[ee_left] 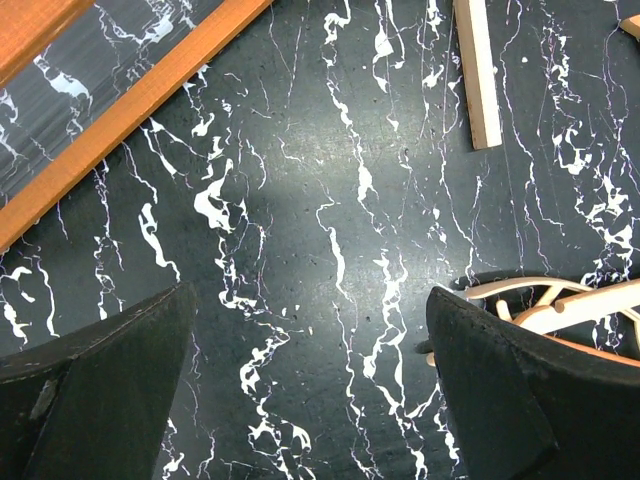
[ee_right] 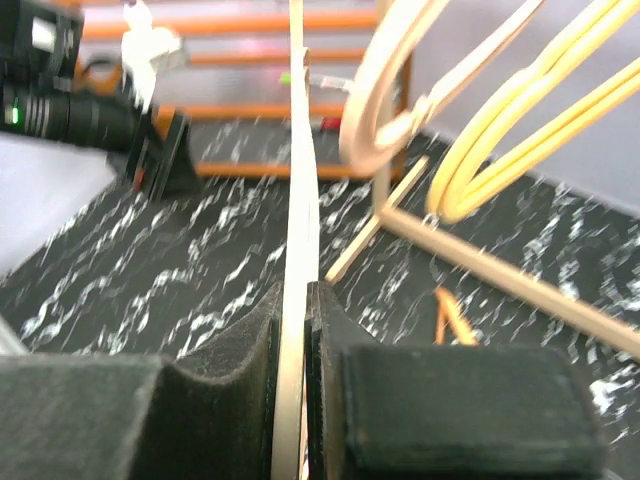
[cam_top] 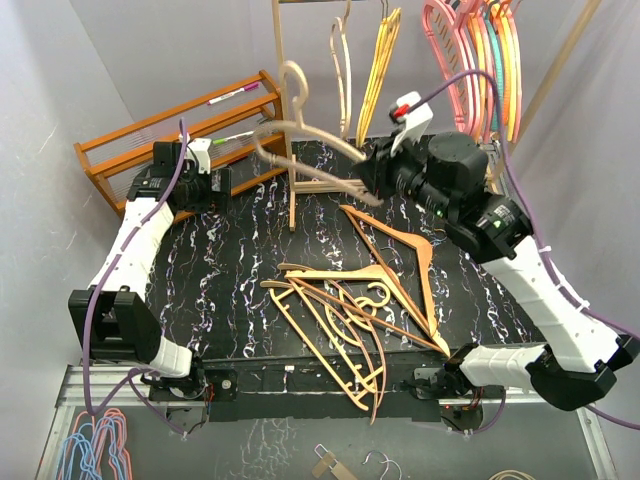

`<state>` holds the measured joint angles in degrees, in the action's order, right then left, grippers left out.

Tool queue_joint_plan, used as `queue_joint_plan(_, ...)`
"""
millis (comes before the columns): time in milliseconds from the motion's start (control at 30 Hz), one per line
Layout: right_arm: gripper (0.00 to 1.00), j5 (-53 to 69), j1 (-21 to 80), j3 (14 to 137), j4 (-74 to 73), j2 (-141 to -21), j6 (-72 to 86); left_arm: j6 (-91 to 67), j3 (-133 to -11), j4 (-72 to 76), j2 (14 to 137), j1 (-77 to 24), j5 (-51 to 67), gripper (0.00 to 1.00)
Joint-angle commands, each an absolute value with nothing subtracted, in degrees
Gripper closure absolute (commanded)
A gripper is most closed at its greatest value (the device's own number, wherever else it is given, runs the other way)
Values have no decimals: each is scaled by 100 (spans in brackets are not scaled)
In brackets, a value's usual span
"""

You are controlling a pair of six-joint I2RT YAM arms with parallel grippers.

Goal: Organize the hangers
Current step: Place the hanger at the clothesline.

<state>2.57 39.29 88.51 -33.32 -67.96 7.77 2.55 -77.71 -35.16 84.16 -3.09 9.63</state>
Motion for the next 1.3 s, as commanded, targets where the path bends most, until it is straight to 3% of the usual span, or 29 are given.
queue_joint_plan(0,92,-712,3924,10054,-3571,-7109,320,226,-7653,-3468,8078,-240,955,3)
queue_joint_plan(433,92,-1785,3925,11581,-4205,-7559,167,224,-7521,-3397,8094,-215,1185,3)
queue_joint_plan(667,92,-3098,3932,11918,-4059,-7892,364,211,-7542,-3415,8122,-211,1222,3)
queue_joint_plan(900,92,-2436,3941,11795,-3254,-7895,96,237,-7497,-3380,8112,-216,1238,3)
queue_joint_plan(1133,92,-3087,3950,12643,-3682,-8417,-184,236,-7489,-3395,8063,-187,1239,3)
queue_joint_plan(1267,92,-2960,3952,12450,-3760,-8183,-175,241,-7438,-3387,8034,-158,1254,3)
